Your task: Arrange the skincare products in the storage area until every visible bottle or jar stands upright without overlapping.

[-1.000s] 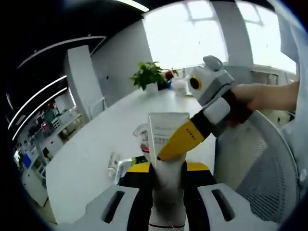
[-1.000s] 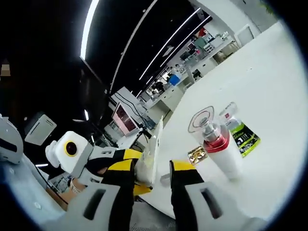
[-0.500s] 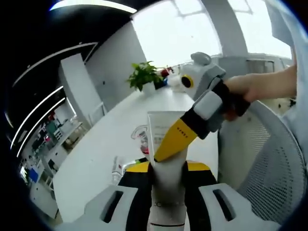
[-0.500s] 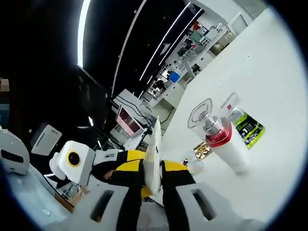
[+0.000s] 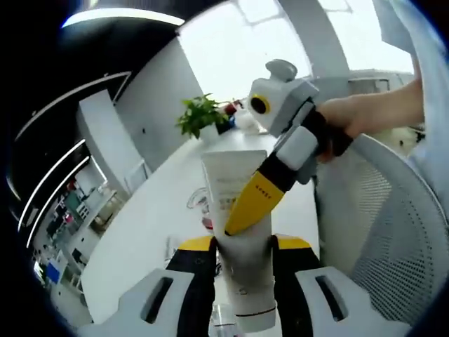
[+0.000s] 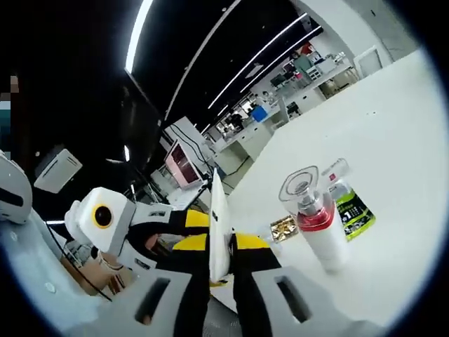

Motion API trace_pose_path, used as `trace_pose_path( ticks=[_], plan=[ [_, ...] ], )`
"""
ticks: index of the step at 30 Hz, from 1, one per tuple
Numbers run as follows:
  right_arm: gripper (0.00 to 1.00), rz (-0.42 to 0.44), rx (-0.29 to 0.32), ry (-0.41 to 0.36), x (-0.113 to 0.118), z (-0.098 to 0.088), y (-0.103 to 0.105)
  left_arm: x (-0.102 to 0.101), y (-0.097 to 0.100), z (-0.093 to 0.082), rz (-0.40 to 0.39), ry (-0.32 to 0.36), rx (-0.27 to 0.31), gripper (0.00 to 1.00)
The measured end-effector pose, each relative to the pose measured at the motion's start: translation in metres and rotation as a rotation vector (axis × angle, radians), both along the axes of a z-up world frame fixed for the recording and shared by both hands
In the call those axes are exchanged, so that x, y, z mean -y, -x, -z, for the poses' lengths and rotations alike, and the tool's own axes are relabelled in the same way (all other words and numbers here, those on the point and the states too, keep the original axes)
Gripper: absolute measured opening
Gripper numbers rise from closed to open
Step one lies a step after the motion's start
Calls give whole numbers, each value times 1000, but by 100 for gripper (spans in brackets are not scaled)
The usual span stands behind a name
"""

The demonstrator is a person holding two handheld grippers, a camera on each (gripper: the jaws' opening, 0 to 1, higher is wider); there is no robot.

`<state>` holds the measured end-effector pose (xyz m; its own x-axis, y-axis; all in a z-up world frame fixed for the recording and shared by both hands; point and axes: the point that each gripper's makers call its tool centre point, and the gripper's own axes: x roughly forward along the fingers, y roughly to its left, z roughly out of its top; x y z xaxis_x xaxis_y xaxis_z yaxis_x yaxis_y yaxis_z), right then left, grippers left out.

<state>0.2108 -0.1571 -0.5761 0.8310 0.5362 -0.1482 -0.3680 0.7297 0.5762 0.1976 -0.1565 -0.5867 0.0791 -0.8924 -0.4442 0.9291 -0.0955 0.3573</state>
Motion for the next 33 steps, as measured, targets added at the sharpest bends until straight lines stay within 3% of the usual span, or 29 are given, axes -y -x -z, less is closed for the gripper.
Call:
trace_pose_path(
  ticks=[5,9,15,20,25,27,33],
  plan=[
    [9,-38,37,108,-2,0,0,-1,-3,1,1,8,-78,28],
    [9,-77,74,199,-3,-4,1,-5,-5,7,3,-9,-104,26],
    [9,-218,141,396,-13,-9,6,-5,-5,9,21,-10,-159,26],
    [9,-327,142,448,-14,-7,9,-4,0,11,63,-25,-171,27],
    [9,-482,195,570,-26,-9,17,-3,5,15,83,-35,-197,29],
    [10,-532,224,610,-30,-11,19,-4,7,18,92,-47,-210,28],
    [10,-610,217,677,-33,-7,18,-5,11,29,99,-87,-220,20]
  ],
)
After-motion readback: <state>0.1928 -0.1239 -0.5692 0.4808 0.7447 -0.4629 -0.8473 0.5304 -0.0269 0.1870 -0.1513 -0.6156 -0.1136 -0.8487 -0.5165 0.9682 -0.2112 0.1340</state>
